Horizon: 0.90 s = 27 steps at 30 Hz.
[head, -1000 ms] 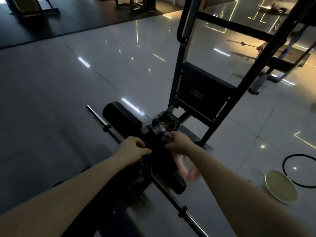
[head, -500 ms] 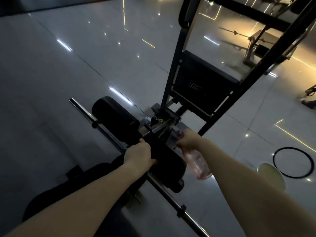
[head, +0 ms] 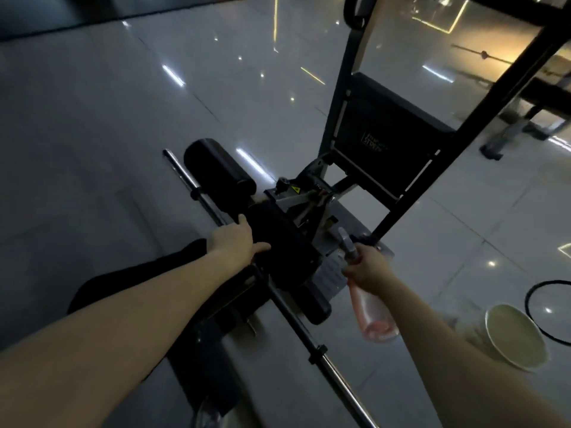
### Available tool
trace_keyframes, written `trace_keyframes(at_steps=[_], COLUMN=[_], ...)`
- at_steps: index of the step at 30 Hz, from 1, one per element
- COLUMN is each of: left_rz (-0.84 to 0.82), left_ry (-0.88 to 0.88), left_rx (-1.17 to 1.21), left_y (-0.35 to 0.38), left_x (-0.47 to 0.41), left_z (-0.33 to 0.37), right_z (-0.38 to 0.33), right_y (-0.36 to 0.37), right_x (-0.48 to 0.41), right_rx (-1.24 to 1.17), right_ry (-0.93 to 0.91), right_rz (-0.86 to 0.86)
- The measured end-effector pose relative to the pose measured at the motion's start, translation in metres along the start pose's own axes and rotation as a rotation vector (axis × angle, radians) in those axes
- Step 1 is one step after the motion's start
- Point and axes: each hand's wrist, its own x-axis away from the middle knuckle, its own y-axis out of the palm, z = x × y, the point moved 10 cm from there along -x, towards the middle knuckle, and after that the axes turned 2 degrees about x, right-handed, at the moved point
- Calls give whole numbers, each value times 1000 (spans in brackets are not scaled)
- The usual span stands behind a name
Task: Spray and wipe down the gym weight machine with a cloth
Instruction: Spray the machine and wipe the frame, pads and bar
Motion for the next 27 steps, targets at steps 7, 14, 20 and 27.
trace_keyframes(at_steps=[7,14,20,27], left_rz=[12,-62,-345,-523], left_ry=[-330,-870,-870,-730], left_rx=[891,1728,1903,1581], left_y=[70,209,290,367], left_x=[147,246,283,250], left_z=[41,127,194,176], right_z=[84,155,171,192], right_y=[79,146,181,216], right_x=[119,212,208,181], right_rx=[-143,-797,-973,-793], right_ry=[-119,-19,4,20], right_rz=[-259,-409,-407,-405])
